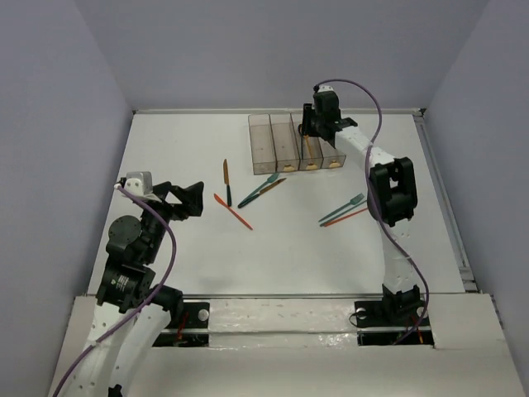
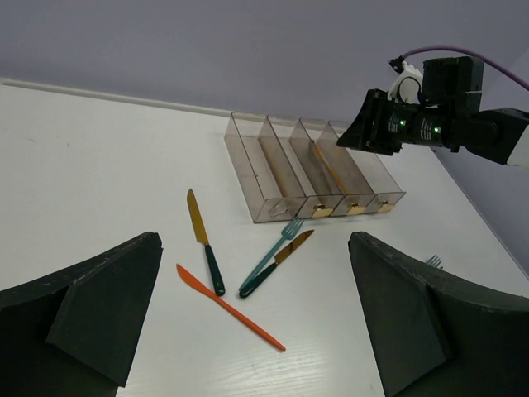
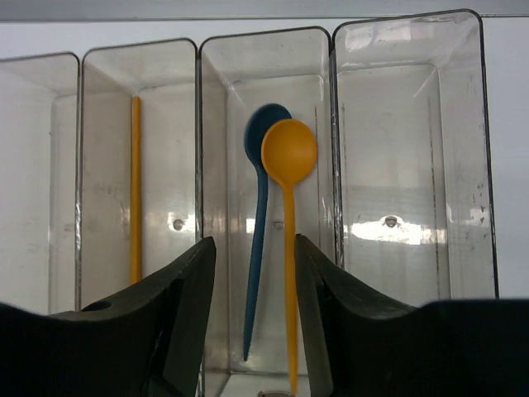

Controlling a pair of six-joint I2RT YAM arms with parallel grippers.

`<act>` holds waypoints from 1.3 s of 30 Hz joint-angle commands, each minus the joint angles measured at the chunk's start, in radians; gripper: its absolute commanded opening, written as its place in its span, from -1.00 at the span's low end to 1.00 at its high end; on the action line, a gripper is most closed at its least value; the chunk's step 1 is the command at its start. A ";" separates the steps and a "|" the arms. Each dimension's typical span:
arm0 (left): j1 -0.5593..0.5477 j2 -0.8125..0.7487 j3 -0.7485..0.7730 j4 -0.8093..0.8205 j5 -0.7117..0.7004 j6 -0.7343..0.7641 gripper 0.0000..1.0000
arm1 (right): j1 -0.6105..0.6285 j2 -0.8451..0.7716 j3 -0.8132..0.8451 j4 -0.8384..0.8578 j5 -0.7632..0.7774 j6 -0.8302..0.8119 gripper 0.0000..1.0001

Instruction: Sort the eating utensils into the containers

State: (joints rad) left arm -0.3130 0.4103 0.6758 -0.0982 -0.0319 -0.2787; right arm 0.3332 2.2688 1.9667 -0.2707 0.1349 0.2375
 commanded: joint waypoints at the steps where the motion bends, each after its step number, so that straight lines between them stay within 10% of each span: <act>1: -0.005 -0.010 0.039 0.032 -0.007 -0.001 0.98 | 0.001 -0.058 0.017 -0.025 -0.017 -0.012 0.02; 14: 0.005 -0.022 0.048 0.005 -0.074 -0.007 0.98 | 0.424 -0.298 -0.345 0.225 0.023 0.020 -0.21; 39: 0.005 -0.050 0.048 0.000 -0.053 -0.005 0.98 | 0.609 0.170 0.081 -0.088 0.246 0.126 -0.16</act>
State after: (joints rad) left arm -0.3122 0.3744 0.6834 -0.1261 -0.0940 -0.2787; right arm 0.9276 2.4210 1.9972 -0.3386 0.3466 0.3340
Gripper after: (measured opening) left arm 0.991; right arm 0.426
